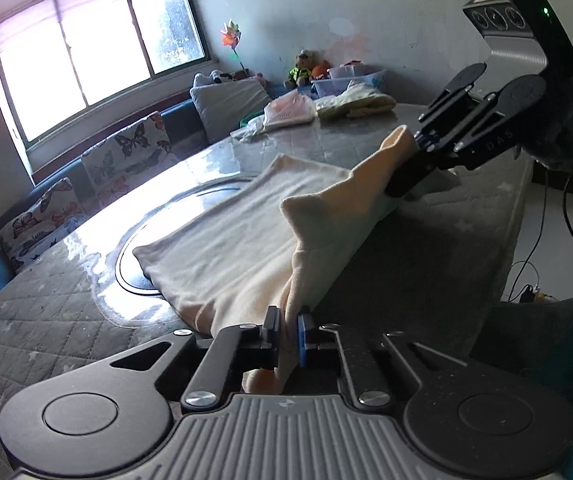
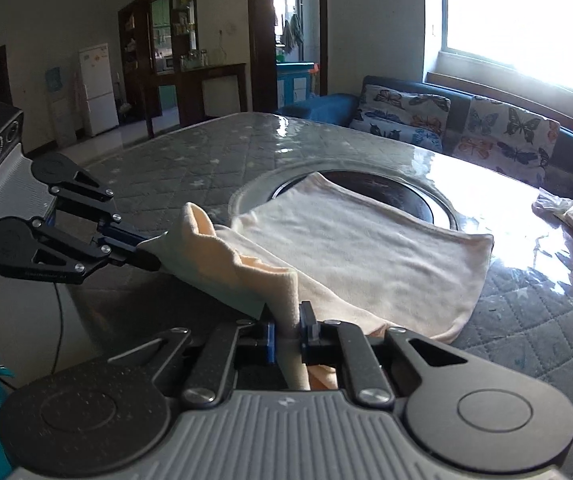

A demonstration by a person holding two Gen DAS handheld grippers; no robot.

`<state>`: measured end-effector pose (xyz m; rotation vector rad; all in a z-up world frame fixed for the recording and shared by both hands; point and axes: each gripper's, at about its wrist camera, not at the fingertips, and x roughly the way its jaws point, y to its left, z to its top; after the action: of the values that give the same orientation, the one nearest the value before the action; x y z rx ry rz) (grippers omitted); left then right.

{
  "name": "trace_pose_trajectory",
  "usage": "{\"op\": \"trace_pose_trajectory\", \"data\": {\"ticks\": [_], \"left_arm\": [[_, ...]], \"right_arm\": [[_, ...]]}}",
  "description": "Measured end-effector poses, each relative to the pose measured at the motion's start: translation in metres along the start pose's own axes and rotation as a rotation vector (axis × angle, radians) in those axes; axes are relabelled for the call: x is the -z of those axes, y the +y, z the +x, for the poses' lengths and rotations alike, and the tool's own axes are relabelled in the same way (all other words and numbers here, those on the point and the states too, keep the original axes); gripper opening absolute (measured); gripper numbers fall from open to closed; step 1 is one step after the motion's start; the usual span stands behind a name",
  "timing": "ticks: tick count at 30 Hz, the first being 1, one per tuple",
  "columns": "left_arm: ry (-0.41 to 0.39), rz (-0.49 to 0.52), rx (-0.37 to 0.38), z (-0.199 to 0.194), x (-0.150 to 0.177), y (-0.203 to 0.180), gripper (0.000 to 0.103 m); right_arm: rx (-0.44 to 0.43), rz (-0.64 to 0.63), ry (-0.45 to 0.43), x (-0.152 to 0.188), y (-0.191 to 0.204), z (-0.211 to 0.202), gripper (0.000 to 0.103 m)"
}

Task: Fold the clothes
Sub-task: 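Lift the side edge and fold it toward the center with the left gripper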

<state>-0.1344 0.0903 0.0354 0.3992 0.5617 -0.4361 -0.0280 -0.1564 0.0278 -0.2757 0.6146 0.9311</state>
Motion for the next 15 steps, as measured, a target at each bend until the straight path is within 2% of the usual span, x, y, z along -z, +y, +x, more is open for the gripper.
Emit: {"op": "trace_pose_trajectory", "data": {"ticks": [9, 15], "left_arm": [[-0.026, -0.013, 0.077, -0.07, 0.007, -0.021, 0.009], [-0.023, 0.024, 0.103, -0.088, 0.005, -0.03, 0.009]], "right_arm": [[-0.105, -0.07, 0.019, 0.007, 0.04, -0.061, 0.01], [-0.156, -0.1, 0.092, 0.011, 0.065, -0.085, 0.01]]}}
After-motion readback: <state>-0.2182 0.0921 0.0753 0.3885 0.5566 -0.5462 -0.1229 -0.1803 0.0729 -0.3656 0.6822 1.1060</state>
